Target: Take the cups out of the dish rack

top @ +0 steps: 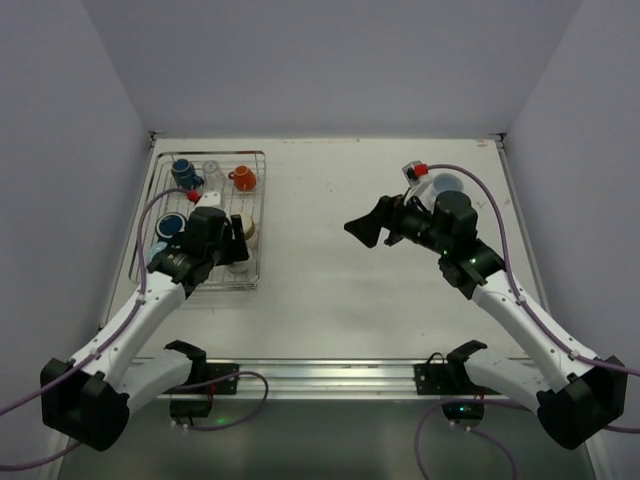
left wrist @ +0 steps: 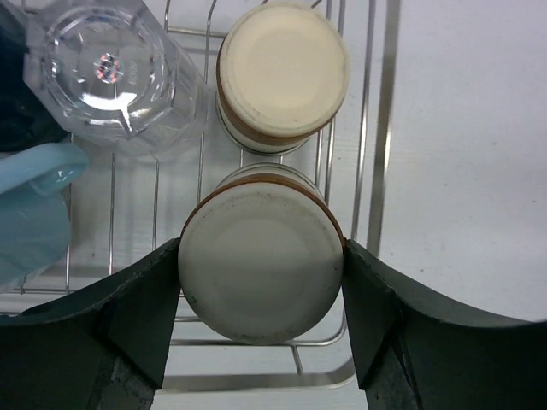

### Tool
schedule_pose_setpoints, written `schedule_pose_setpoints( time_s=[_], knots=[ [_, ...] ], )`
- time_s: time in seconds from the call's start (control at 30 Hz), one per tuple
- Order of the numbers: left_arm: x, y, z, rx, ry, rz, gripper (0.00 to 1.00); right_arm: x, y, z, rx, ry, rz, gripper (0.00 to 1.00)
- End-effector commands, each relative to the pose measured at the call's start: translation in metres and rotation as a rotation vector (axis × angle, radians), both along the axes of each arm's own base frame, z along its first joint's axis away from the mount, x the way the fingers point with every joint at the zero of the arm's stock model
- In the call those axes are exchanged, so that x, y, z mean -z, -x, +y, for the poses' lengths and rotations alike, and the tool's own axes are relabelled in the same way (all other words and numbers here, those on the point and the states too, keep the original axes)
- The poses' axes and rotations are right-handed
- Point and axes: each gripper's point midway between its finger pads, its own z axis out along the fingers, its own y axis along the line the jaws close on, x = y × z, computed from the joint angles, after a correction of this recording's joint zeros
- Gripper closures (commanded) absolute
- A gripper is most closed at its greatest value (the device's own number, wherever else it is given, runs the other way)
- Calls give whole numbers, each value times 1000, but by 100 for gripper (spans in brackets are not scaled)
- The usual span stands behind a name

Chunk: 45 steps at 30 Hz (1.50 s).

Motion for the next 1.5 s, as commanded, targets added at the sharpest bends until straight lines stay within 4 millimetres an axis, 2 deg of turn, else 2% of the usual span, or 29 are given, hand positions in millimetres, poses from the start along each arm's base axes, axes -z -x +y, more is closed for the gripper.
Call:
schedule_pose_setpoints(
  time_s=[0.0,0.13,0.17,0.2,0.23,0.27,0.33,0.37,0.4,0.47,0.53,0.57,0.6,0.67,0.7,0.73,0.77,0.8,0.97,1.1,1.13,1.2,1.23,1.27,1.33,1.37,1.4,1.43,1.47],
  knots=[
    [-67,3,-2,17,77,-157,60,-23,19,18,-51,-152,-19,11],
    [-114,19,-6,52,159,-269,64,-29,34,34,-122,-299,18,11],
    [-125,22,-15,83,215,-297,65,-40,39,39,-160,-349,-15,12],
    [-142,28,-19,103,258,-348,65,-32,43,41,-173,-368,11,12],
    [-150,32,-24,125,300,-369,66,-33,45,44,-183,-400,40,13],
    [-167,37,-43,198,405,-407,66,-39,51,51,-215,-428,18,13],
    [-179,50,-63,295,525,-462,66,-40,59,60,-249,-440,19,13],
    [-203,60,-79,378,641,-520,66,-45,67,67,-279,-451,2,13],
    [-197,63,-87,410,690,-510,67,-46,70,71,-290,-454,-3,13],
    [-212,71,-100,485,796,-536,67,-50,78,78,-322,-476,-17,13],
    [-210,72,-106,509,830,-526,67,-50,80,81,-327,-488,-13,13],
    [-216,75,-110,539,857,-541,68,-49,83,83,-338,-489,-10,14],
    [-210,74,-112,541,869,-522,68,-49,83,84,-334,-485,-11,14],
    [-218,78,-118,593,912,-542,68,-47,85,88,-344,-478,-8,16],
    [-209,77,-121,598,924,-517,68,-51,86,90,-356,-479,-16,17],
    [-206,78,-123,607,938,-507,68,-51,86,92,-361,-477,-16,17],
    [-211,82,-127,640,974,-515,68,-52,86,93,-363,-481,-16,18],
    [-203,82,-129,644,991,-495,67,-50,84,96,-364,-482,-5,19],
    [-205,88,-132,680,1037,-502,67,-61,84,101,-393,-524,-27,21],
    [-200,88,-134,686,1041,-492,67,-76,86,104,-431,-563,-49,33],
    [-198,88,-134,688,1041,-489,67,-74,85,107,-438,-564,-43,36],
    [-194,87,-133,680,1032,-486,63,-81,85,110,-458,-589,-45,38],
    [-193,86,-133,676,1026,-487,61,-81,85,111,-464,-595,-43,42],
    [-189,84,-133,670,1009,-481,59,-82,84,112,-471,-609,-53,52],
    [-186,82,-133,667,987,-476,47,-85,85,114,-486,-626,-42,64],
    [-180,80,-133,667,963,-466,42,-83,85,115,-489,-623,-34,76],
    [-182,79,-132,669,947,-473,30,-83,83,115,-486,-617,-34,83],
    [-181,77,-131,659,923,-475,24,-82,82,116,-473,-610,-29,89],
    [-166,67,-123,594,843,-452,18,-73,78,116,-450,-579,-3,93]
  ],
)
